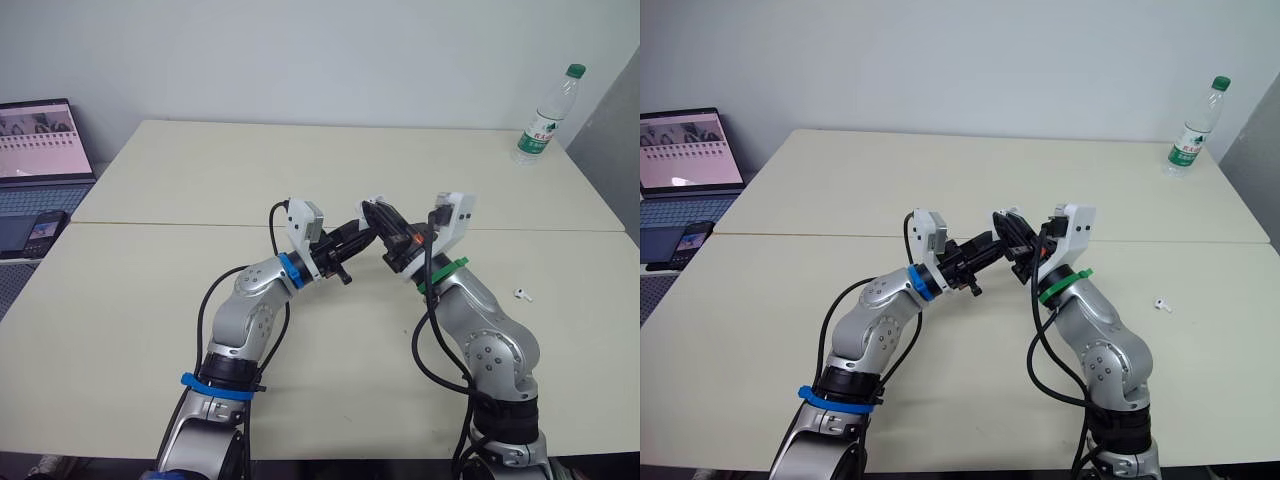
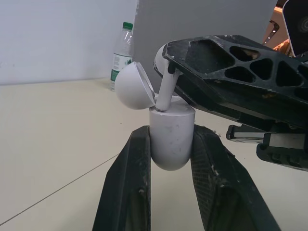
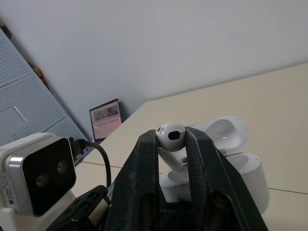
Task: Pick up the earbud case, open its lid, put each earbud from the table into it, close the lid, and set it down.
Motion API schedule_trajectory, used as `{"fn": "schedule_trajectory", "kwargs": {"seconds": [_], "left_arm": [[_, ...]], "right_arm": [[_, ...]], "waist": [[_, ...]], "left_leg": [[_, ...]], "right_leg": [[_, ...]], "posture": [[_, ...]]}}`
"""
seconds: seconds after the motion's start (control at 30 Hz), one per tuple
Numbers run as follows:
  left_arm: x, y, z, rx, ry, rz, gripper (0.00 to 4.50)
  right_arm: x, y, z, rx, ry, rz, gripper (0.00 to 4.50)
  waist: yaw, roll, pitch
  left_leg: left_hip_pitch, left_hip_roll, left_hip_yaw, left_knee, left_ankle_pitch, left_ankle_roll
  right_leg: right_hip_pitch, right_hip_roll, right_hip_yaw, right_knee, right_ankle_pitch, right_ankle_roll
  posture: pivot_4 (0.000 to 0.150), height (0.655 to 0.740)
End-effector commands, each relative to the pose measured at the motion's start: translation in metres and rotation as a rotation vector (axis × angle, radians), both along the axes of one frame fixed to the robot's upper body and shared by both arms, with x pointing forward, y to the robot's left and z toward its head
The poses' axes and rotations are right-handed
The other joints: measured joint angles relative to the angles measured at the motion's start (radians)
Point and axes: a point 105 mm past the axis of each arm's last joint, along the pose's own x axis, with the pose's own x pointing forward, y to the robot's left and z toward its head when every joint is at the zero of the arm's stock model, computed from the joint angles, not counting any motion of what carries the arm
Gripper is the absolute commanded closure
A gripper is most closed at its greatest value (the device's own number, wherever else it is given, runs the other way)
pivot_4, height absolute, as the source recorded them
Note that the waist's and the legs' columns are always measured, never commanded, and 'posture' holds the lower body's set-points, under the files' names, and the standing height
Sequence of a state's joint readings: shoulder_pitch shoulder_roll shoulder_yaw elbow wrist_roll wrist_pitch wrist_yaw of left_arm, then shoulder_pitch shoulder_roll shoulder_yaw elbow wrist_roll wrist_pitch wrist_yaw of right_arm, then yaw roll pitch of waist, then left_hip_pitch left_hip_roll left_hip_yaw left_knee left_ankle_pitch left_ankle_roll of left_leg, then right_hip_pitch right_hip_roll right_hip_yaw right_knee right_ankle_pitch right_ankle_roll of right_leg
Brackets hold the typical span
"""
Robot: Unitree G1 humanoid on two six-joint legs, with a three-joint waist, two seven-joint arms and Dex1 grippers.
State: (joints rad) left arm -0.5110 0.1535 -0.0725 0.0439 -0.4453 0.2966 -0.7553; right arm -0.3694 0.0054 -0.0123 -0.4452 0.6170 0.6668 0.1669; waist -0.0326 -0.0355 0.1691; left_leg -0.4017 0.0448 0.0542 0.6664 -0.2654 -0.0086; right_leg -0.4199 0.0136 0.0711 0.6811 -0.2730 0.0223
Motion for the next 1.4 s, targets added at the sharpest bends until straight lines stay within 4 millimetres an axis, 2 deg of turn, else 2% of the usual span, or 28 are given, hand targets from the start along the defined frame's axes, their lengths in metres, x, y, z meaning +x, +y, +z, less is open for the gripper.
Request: {"fn": "schedule_trajectory", "kwargs": {"seconds": [0.03, 0.9, 1.2, 1.3, 1.4], "left_arm": [[-0.011, -0.007, 0.031, -0.049, -0.126, -0.042, 3.72], [-0.013, -0.009, 0.035, -0.066, -0.146, -0.049, 3.72], [-0.013, -0.010, 0.035, -0.067, -0.145, -0.054, 3.72], [-0.013, -0.010, 0.035, -0.067, -0.146, -0.056, 3.72], [-0.013, -0.010, 0.034, -0.067, -0.146, -0.055, 3.72]], "right_arm": [[-0.001, 0.001, -0.003, -0.011, 0.018, 0.002, 4.10], [-0.003, 0.005, -0.012, -0.064, 0.065, 0.027, 4.10], [-0.003, 0.005, -0.006, -0.048, 0.043, 0.030, 0.98], [-0.004, 0.003, 0.005, -0.013, -0.005, 0.022, 0.02], [-0.005, 0.000, 0.013, 0.004, -0.041, 0.014, 0.02]], "waist": [[0.000, 0.000, 0.000], [0.000, 0.000, 0.000], [0.000, 0.000, 0.000], [0.000, 0.000, 0.000], [0.000, 0.000, 0.000]], "left_leg": [[0.000, 0.000, 0.000, 0.000, 0.000, 0.000], [0.000, 0.000, 0.000, 0.000, 0.000, 0.000], [0.000, 0.000, 0.000, 0.000, 0.000, 0.000], [0.000, 0.000, 0.000, 0.000, 0.000, 0.000], [0.000, 0.000, 0.000, 0.000, 0.000, 0.000]], "right_leg": [[0.000, 0.000, 0.000, 0.000, 0.000, 0.000], [0.000, 0.000, 0.000, 0.000, 0.000, 0.000], [0.000, 0.000, 0.000, 0.000, 0.000, 0.000], [0.000, 0.000, 0.000, 0.000, 0.000, 0.000], [0.000, 0.000, 0.000, 0.000, 0.000, 0.000]], "posture": [[0.150, 0.7362], [0.150, 0.7362], [0.150, 0.7362], [0.150, 0.7362], [0.150, 0.7362]]}}
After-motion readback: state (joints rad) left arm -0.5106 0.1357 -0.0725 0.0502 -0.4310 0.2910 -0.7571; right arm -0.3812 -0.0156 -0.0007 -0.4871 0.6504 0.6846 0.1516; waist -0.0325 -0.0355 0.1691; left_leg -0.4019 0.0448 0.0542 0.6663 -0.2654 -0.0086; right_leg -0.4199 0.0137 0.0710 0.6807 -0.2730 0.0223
